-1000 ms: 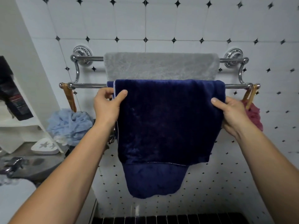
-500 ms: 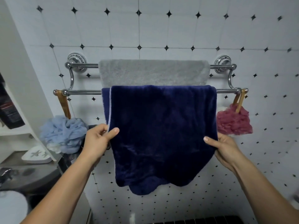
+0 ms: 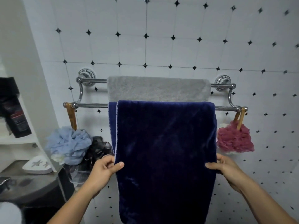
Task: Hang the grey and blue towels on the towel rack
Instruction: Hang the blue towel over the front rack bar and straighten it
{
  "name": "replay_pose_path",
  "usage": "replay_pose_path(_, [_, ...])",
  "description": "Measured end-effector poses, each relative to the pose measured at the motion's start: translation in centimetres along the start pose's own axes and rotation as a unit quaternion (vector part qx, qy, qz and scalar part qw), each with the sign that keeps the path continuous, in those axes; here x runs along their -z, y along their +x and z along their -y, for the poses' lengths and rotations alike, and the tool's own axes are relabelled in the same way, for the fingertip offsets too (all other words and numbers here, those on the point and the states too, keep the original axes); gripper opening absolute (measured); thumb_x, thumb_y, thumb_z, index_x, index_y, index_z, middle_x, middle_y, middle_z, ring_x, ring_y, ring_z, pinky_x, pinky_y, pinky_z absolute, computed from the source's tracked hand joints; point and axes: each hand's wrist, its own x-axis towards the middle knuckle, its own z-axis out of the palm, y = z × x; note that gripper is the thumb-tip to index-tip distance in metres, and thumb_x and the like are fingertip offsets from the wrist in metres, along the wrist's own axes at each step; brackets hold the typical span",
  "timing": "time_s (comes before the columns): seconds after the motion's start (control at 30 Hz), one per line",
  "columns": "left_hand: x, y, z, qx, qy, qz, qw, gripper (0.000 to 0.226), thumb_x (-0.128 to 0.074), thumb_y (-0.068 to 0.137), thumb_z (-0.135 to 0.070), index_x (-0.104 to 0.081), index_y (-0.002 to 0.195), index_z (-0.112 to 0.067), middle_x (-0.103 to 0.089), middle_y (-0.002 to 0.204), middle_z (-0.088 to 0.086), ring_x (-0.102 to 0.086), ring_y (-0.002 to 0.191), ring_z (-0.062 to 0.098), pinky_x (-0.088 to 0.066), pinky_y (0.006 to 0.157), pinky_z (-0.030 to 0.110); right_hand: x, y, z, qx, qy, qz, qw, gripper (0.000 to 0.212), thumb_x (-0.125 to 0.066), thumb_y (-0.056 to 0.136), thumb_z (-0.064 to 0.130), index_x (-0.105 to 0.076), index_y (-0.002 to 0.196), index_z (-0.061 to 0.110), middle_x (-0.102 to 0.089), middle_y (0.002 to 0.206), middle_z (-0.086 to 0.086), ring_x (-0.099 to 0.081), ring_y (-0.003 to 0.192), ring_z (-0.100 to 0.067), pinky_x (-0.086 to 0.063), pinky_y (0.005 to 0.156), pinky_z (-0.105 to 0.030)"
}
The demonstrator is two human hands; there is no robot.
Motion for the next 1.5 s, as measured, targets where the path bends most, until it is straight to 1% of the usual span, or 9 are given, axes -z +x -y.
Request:
replay_pose_path(0.13, [-1.2, 1.8, -5.2, -0.026, -0.012, -0.014, 0.999, 0.041, -0.079, 0.075, -0.042, -0.052, 0.062, -0.013, -0.051, 0.062, -0.003, -0.05, 0.06, 0.015, -0.041, 0.062, 0.031, -0.6, 2.8, 7.5, 0.055, 0.085, -0.072, 0.992, 0.026, -0.066, 0.084, 0.029, -0.075, 0.103, 0.014, -0.077, 0.103, -0.005, -0.071, 0.097, -0.027, -0.052, 0.081, -0.041])
replay_pose_path(0.27, [-2.7, 5.0, -12.7, -0.064, -0.083, -0.138, 0.985, 0.02, -0.077, 0.077, -0.037, -0.071, 0.068, -0.02, -0.07, 0.068, -0.004, -0.066, 0.063, 0.011, -0.052, 0.056, 0.025, -1.7, 5.6, 13.1, 0.043, 0.108, -0.171, 0.978, 0.041, -0.072, 0.075, 0.049, -0.075, 0.099, 0.016, -0.077, 0.094, -0.004, -0.072, 0.086, -0.025, -0.054, 0.082, -0.04])
replay_pose_path(0.47, [-1.0, 7.8, -17.8, 0.034, -0.179, -0.263, 0.948, 0.012, -0.073, 0.08, -0.019, -0.07, 0.08, -0.007, -0.073, 0.084, 0.009, -0.067, 0.07, 0.022, -0.056, 0.051, 0.027, -1.5, 5.3, 14.9, 0.046, 0.06, -0.24, 0.968, 0.05, -0.079, 0.068, 0.045, -0.072, 0.101, 0.008, -0.073, 0.102, -0.016, -0.069, 0.093, -0.033, -0.055, 0.088, -0.053])
replay_pose_path(0.6, [0.3, 6.9, -17.2, 0.053, -0.155, -0.265, 0.95, 0.014, -0.073, 0.082, -0.016, -0.071, 0.09, -0.005, -0.074, 0.094, 0.009, -0.069, 0.082, 0.023, -0.058, 0.07, 0.033, -1.1, 4.8, 14.6, 0.065, 0.087, -0.227, 0.968, 0.027, -0.074, 0.077, 0.038, -0.073, 0.081, 0.012, -0.075, 0.083, -0.01, -0.07, 0.072, -0.028, -0.058, 0.073, -0.042])
replay_pose_path(0.73, [0.1, 5.9, -15.8, 0.029, -0.139, -0.243, 0.959, 0.011, -0.07, 0.085, -0.016, -0.071, 0.076, -0.01, -0.075, 0.076, 0.004, -0.069, 0.072, 0.018, -0.053, 0.063, 0.024, -0.8, 4.6, 13.1, 0.071, 0.123, -0.159, 0.977, 0.014, -0.066, 0.085, 0.019, -0.071, 0.072, 0.015, -0.068, 0.061, 0.0, -0.058, 0.052, -0.019, -0.045, 0.05, -0.026])
replay_pose_path(1.0, [0.0, 6.5, -15.6, -0.007, -0.109, -0.223, 0.969, 0.019, -0.072, 0.083, -0.025, -0.073, 0.068, -0.014, -0.075, 0.073, 0.005, -0.067, 0.067, 0.019, -0.056, 0.061, 0.025, -1.0, 4.0, 14.7, 0.139, -0.081, -0.146, 0.976, 0.018, -0.069, 0.079, 0.005, -0.068, 0.09, 0.02, -0.074, 0.075, 0.001, -0.067, 0.057, -0.009, -0.051, 0.046, -0.024])
replay_pose_path(1.13, [-0.4, 6.8, -15.9, -0.024, -0.079, -0.235, 0.969, 0.027, -0.074, 0.08, -0.031, -0.069, 0.058, -0.016, -0.066, 0.072, 0.009, -0.059, 0.069, 0.021, -0.049, 0.07, 0.035, -1.4, 4.5, 15.5, 0.149, -0.144, -0.147, 0.967, 0.02, -0.072, 0.078, 0.01, -0.069, 0.097, 0.016, -0.067, 0.057, 0.001, -0.055, 0.045, -0.013, -0.044, 0.048, -0.027])
replay_pose_path(1.27, [-1.0, 7.2, -16.4, -0.034, -0.038, -0.239, 0.97, 0.03, -0.072, 0.08, -0.028, -0.067, 0.07, 0.0, -0.064, 0.074, 0.011, -0.056, 0.07, 0.02, -0.048, 0.072, 0.036, -2.2, 5.3, 16.3, 0.193, -0.261, -0.2, 0.925, 0.009, -0.075, 0.068, 0.026, -0.071, 0.076, 0.028, -0.05, 0.038, 0.02, -0.042, 0.04, -0.004, -0.035, 0.054, -0.026])
replay_pose_path(1.5, [0.2, 7.3, -17.7, -0.026, 0.038, -0.293, 0.955, 0.027, -0.069, 0.068, -0.032, -0.069, 0.068, -0.006, -0.067, 0.073, 0.014, -0.06, 0.071, 0.026, -0.052, 0.075, 0.041, -2.1, 5.0, 18.4, 0.156, -0.431, -0.231, 0.858, 0.011, -0.063, 0.067, 0.032, -0.061, 0.07, 0.022, -0.062, 0.062, 0.012, -0.057, 0.067, -0.014, -0.042, 0.063, -0.031])
